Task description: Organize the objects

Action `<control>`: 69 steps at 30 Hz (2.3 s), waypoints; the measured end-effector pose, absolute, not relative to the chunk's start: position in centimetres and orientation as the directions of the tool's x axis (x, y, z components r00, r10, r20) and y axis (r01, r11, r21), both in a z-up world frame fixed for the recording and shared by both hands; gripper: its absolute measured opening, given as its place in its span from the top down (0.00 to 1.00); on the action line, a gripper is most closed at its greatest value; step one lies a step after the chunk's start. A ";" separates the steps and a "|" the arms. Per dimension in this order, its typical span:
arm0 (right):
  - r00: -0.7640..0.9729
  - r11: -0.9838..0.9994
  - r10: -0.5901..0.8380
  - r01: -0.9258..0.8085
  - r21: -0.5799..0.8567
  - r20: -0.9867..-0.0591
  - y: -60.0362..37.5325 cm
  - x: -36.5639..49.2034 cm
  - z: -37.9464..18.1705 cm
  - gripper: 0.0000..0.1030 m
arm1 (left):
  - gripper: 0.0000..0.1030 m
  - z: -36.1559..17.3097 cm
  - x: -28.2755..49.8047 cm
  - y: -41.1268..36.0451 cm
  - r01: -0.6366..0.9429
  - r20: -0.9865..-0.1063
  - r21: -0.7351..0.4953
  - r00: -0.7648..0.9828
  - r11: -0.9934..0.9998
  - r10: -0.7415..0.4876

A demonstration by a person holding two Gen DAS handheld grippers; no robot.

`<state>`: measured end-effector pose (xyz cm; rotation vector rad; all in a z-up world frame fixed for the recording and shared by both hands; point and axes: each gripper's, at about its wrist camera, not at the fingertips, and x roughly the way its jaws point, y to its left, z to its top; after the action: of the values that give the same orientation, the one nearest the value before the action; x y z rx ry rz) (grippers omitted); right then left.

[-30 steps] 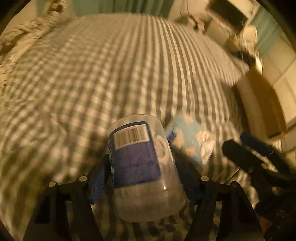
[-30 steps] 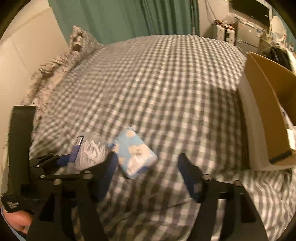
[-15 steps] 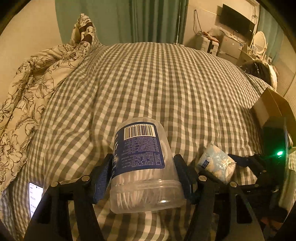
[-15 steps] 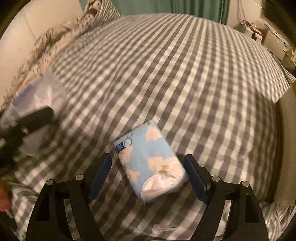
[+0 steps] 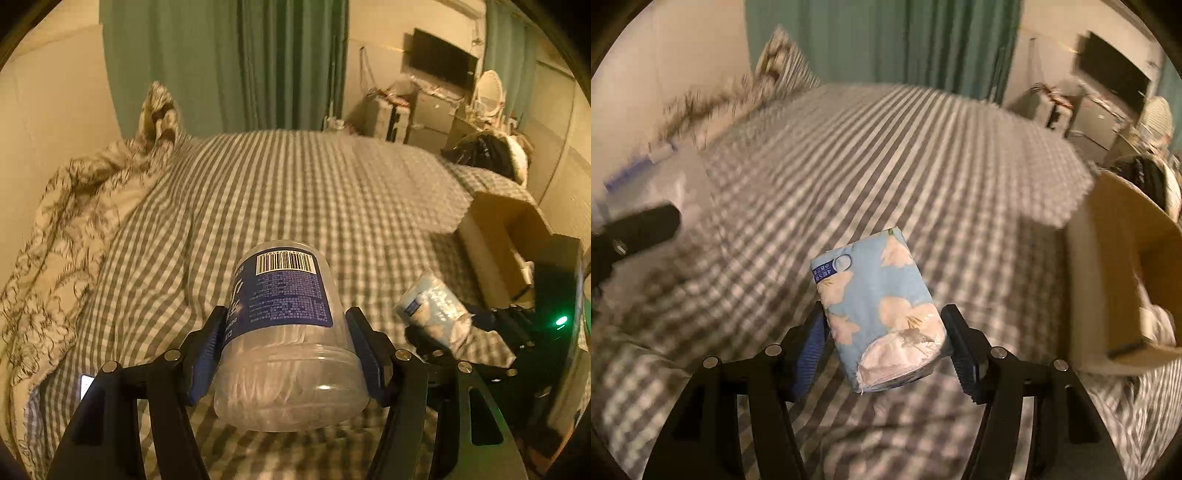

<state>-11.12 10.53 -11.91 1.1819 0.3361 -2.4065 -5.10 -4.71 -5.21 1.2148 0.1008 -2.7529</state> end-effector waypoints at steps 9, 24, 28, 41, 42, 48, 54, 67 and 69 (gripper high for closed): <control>-0.696 -0.929 -0.270 0.370 -0.009 -0.666 18.5 -9.2 -1.7 0.40 | 0.36 1.2 -5.6 1.7 0.007 -0.650 0.005 -0.760 -1.000 -0.009; -0.827 -0.981 -0.160 0.193 -0.004 -0.539 33.0 -11.4 8.8 0.40 | 0.36 6.0 -11.7 17.3 -0.254 -0.575 0.043 -0.797 -0.966 0.184; -0.832 -0.987 -0.129 0.159 -0.010 -0.539 35.8 -12.7 9.0 0.40 | 0.36 5.5 -14.0 21.1 -0.304 -0.586 0.050 -0.781 -0.951 0.219; -0.764 -0.996 -0.087 0.080 0.040 -0.639 41.2 -19.2 1.6 0.40 | 0.36 -1.5 -19.9 27.2 -0.361 -0.690 0.061 -0.689 -0.931 0.222; -0.757 -0.996 -0.092 0.078 0.050 -0.646 41.4 -19.6 0.9 0.40 | 0.36 -2.0 -20.3 27.4 -0.363 -0.698 0.061 -0.682 -0.930 0.220; -0.757 -0.992 -0.119 0.065 0.108 -0.643 42.2 -20.3 -1.0 0.23 | 0.33 -3.8 -21.3 28.0 -0.371 -0.729 0.048 -0.648 -0.927 0.221; -0.786 -0.995 -0.094 0.046 0.093 -0.611 42.5 -19.0 0.8 0.22 | 0.14 -1.8 -19.5 26.6 -0.317 -0.667 0.082 -0.722 -0.945 0.185; -0.888 -0.995 -0.096 0.094 0.027 -0.449 38.9 -9.5 13.3 0.16 | 0.01 10.6 -11.0 20.5 -0.192 -0.475 0.083 -0.870 -0.978 0.131; -0.900 -0.994 -0.104 0.107 0.018 -0.422 38.2 -7.8 15.1 0.14 | 0.00 12.4 -9.5 19.5 -0.177 -0.442 0.082 -0.888 -0.981 0.124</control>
<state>-7.76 38.23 15.12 0.6576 0.0087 -2.9611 -9.47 19.51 12.41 0.7384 -0.1981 -3.2068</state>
